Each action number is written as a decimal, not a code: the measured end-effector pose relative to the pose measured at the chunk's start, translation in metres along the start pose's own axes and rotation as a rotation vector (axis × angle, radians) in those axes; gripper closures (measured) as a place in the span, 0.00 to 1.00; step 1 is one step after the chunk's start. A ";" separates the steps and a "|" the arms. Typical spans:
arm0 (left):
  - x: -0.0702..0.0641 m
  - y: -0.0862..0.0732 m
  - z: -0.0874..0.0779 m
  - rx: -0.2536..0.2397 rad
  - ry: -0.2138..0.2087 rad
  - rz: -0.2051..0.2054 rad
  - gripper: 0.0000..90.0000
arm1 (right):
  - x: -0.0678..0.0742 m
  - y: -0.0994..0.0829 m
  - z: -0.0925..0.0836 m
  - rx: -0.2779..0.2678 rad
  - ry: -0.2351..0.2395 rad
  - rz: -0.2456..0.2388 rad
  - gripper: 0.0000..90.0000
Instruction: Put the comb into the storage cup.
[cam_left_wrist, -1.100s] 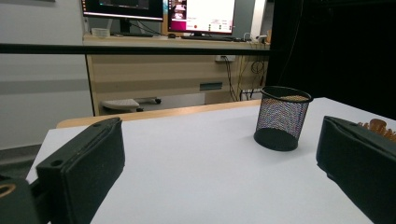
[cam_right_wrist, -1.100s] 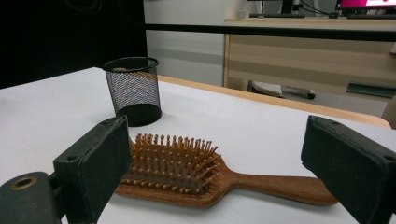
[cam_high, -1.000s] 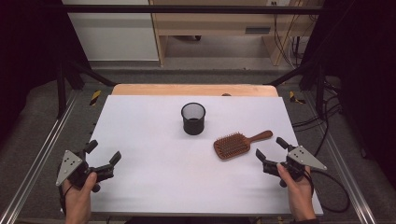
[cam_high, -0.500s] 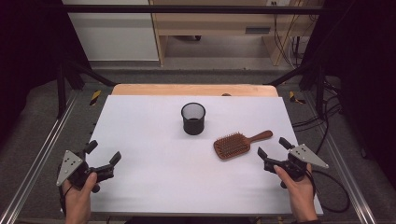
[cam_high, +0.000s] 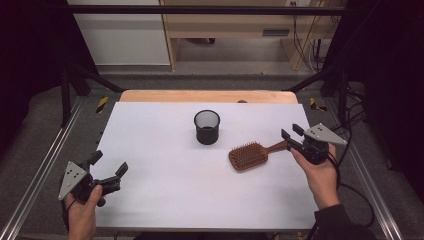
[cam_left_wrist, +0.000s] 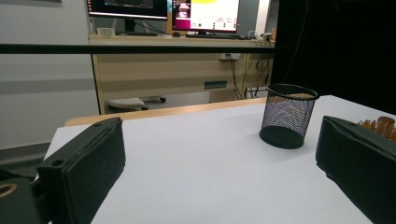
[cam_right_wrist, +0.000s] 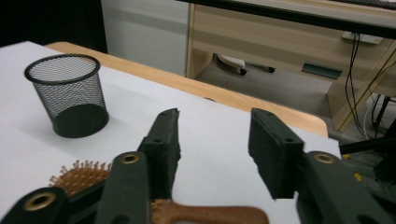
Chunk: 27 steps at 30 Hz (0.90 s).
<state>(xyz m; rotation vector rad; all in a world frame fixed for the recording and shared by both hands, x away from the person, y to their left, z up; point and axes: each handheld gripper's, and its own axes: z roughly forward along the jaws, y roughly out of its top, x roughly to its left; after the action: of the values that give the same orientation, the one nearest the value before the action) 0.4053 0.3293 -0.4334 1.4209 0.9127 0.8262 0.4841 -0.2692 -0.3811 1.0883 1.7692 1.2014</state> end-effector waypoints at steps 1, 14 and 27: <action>0.000 0.000 0.000 0.000 0.001 -0.001 0.02 | -0.001 0.004 0.003 0.007 -0.001 -0.008 0.64; 0.000 0.000 0.000 -0.001 -0.010 0.002 0.03 | -0.021 0.025 0.041 0.064 0.001 -0.025 0.90; -0.001 -0.001 0.002 0.000 -0.013 0.002 0.03 | -0.021 0.002 0.079 0.213 0.034 0.014 1.00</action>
<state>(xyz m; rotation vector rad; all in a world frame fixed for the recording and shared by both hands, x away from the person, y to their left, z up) 0.4064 0.3281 -0.4343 1.4254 0.9013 0.8178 0.5635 -0.2616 -0.4010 1.2092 1.9530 1.0628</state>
